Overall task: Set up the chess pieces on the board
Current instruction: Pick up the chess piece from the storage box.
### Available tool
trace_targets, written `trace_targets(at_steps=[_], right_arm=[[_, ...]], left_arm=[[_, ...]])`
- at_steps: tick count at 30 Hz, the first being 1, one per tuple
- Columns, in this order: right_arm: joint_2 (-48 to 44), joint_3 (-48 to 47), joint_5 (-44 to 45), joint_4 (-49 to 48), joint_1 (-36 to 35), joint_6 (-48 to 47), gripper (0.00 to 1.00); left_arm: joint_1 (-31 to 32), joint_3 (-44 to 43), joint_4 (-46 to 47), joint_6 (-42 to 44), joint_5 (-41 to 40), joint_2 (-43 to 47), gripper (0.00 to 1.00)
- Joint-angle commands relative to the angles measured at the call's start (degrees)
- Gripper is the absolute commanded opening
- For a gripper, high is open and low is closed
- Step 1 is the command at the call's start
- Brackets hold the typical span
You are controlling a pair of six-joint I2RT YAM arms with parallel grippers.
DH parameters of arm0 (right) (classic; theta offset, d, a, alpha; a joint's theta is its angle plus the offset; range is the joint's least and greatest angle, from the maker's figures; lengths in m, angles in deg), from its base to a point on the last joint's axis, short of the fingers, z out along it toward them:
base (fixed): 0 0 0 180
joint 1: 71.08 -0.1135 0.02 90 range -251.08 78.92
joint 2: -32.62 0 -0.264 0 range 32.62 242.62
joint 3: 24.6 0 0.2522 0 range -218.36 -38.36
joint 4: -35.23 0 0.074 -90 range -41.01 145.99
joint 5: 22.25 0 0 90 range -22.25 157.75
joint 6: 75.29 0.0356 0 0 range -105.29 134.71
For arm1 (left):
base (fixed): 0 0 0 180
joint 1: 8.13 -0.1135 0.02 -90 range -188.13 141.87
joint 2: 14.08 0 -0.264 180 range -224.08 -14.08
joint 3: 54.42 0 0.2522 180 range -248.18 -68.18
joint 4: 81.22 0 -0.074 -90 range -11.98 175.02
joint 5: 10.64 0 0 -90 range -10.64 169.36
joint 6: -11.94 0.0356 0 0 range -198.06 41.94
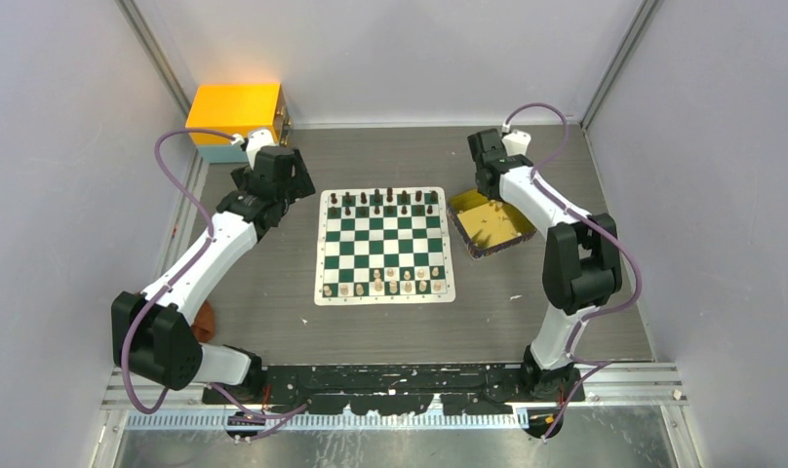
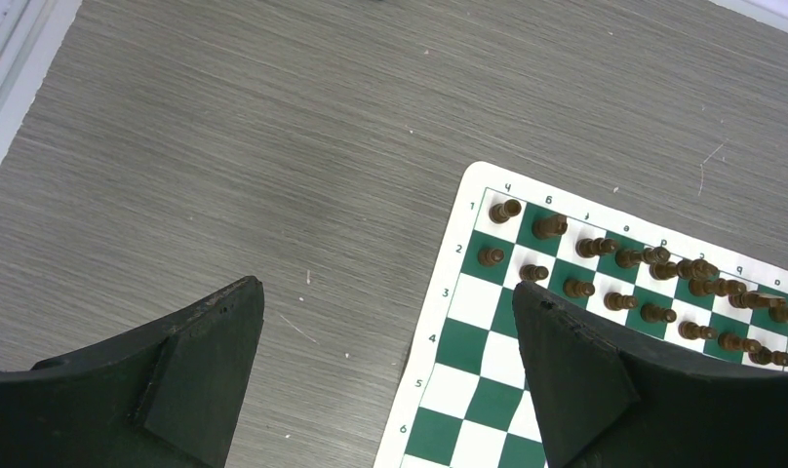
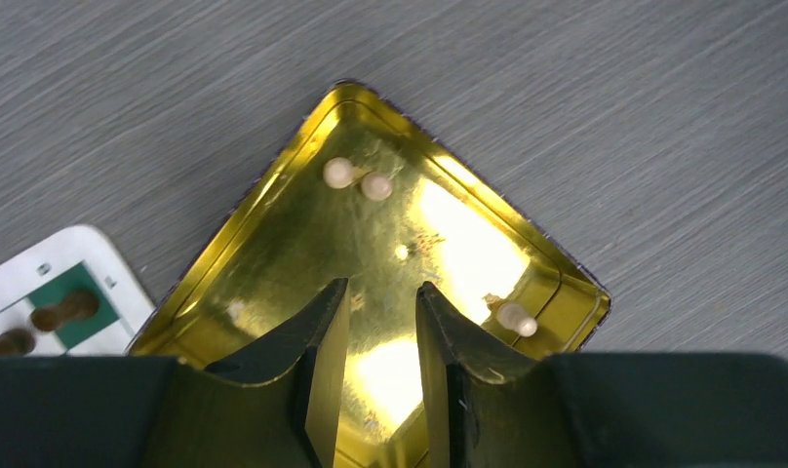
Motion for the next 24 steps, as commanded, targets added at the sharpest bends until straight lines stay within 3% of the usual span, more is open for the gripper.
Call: trace_targets(at_steps=[1, 24], right_arm=[[1.6, 0.0, -1.2, -1.3, 2.8, 3.2, 0.37], [9.2, -3.0, -5.3, -4.8, 6.9, 3.2, 0.37]], left_arm=[[-0.3, -2.1, 1.9, 0.0, -0.3, -0.1, 0.98], [-0.3, -2.6, 1.8, 1.0, -0.5, -1.1, 0.98]])
